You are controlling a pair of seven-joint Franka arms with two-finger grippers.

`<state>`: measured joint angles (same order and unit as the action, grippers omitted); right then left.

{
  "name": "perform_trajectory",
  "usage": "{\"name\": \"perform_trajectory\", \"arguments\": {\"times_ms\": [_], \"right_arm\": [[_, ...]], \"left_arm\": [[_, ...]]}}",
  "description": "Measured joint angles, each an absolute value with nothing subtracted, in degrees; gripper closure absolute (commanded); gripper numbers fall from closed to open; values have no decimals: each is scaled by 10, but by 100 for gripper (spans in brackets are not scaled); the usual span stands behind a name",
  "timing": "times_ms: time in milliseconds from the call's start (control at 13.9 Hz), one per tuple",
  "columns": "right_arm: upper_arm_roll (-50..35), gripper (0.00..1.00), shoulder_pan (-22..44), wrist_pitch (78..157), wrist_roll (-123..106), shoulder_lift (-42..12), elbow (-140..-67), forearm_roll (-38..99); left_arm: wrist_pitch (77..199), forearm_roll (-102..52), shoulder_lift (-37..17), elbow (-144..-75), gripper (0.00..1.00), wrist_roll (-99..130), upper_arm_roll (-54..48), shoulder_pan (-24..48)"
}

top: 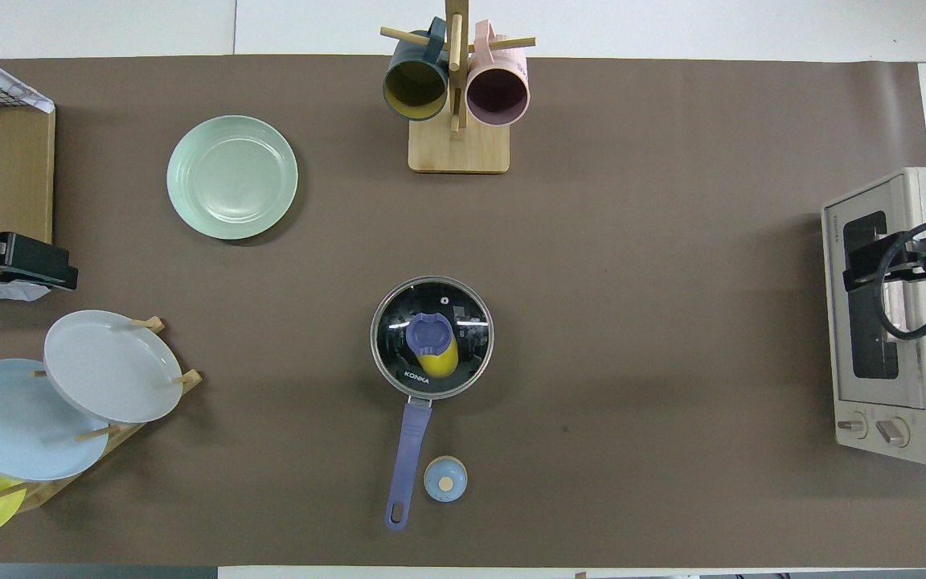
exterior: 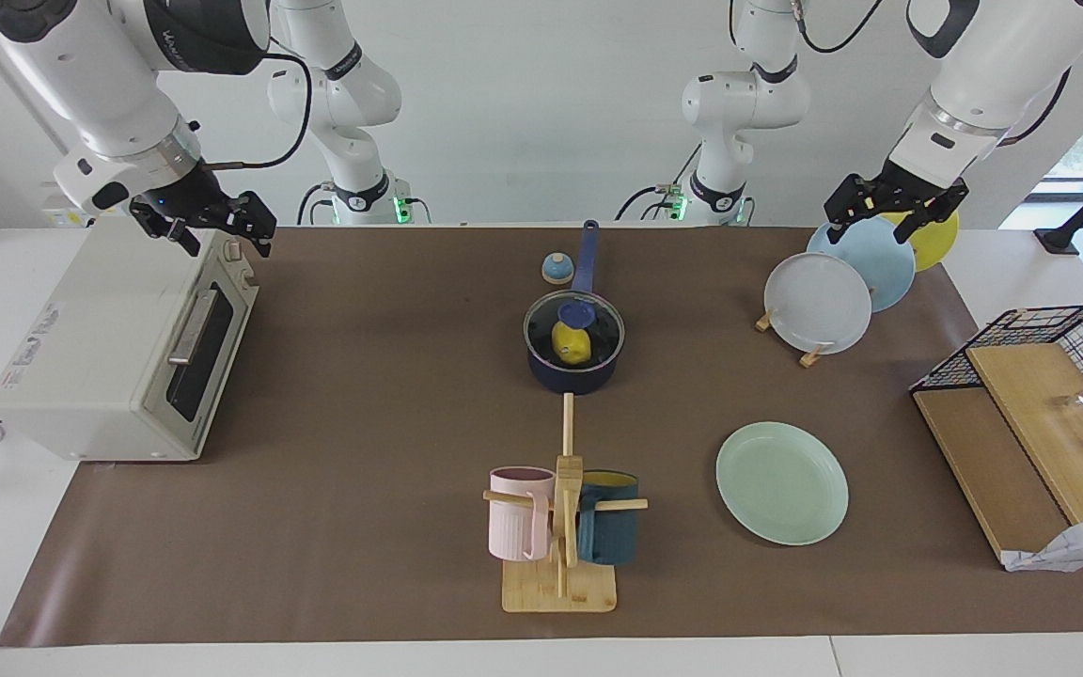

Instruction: Transfer potato from pot to plate

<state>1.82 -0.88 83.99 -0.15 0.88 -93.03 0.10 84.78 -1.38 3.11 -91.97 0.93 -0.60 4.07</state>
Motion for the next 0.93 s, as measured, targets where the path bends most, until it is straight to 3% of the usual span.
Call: {"name": "perform_trajectory", "arguments": {"times_ms": [933], "right_arm": [[12, 0, 7, 868, -15, 8, -930, 9]], "left_arm": [[848, -14, 31, -920, 0, 9, -6, 41]]}}
